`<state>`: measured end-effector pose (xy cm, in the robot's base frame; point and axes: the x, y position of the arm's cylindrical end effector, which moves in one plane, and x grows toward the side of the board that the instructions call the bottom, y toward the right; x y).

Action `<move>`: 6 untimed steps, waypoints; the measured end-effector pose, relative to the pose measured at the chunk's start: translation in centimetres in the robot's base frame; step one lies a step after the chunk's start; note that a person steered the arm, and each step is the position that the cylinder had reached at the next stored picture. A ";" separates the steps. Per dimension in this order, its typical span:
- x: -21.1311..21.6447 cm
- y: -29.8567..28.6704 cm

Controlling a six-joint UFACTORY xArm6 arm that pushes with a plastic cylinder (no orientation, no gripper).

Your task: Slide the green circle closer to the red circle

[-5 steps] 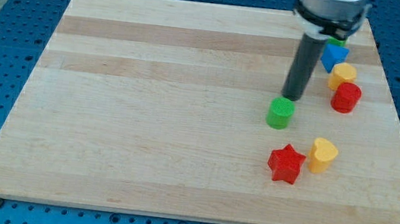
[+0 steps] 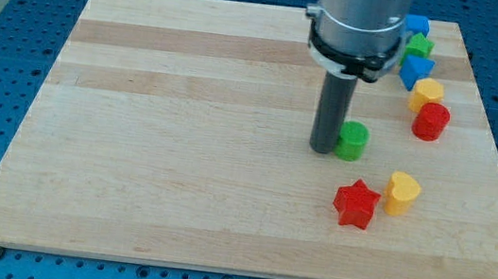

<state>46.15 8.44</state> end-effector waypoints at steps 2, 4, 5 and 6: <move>-0.9 4.3; -3.1 4.6; -3.1 5.2; -2.6 6.1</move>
